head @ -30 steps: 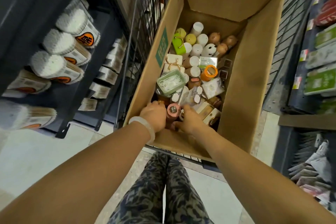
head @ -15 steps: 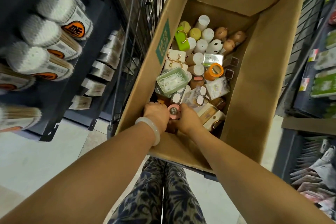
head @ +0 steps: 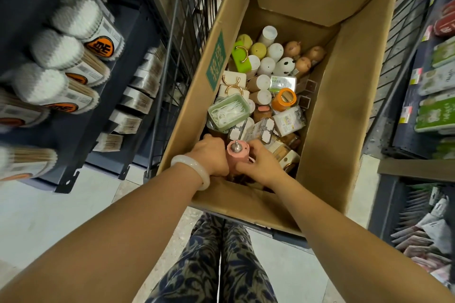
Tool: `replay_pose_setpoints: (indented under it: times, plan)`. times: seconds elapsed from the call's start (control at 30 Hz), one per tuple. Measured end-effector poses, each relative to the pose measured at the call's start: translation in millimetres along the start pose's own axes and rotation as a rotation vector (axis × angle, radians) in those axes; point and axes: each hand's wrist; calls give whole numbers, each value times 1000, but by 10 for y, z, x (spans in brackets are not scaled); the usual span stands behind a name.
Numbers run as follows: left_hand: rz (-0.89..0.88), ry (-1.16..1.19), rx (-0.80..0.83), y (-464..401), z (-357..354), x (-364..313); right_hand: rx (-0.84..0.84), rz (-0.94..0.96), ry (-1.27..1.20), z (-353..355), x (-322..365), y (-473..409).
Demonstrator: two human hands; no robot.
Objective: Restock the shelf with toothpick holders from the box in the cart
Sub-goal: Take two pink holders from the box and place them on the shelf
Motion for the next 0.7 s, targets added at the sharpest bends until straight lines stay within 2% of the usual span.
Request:
replay_pose_setpoints:
  times: [0.1, 0.27, 0.33, 0.43, 0.5, 0.7]
  plan:
    - [-40, 257, -97, 140, 161, 42, 41, -15, -210, 121, 79, 98]
    - [-48, 992, -264, 323, 358, 49, 128, -135, -615, 347, 161, 197]
    - [-67, 1157, -307, 389, 413, -16, 128, -110, -671, 423, 196, 240]
    - [-117, 1404, -260, 483, 488, -127, 100, -53, -674, 527, 283, 333]
    - [-146, 1464, -230, 520, 527, -176, 70, -22, -682, 591, 324, 392]
    - [-221, 1386, -228, 631, 656, -286, -5, 32, -714, 671, 434, 575]
Point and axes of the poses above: each hand's wrist, its own y-axis away from the middle knuckle, its own z-axis out of the back of the hand, x = y × z, and after that the axes turned 12 degrees about -z, right-handed
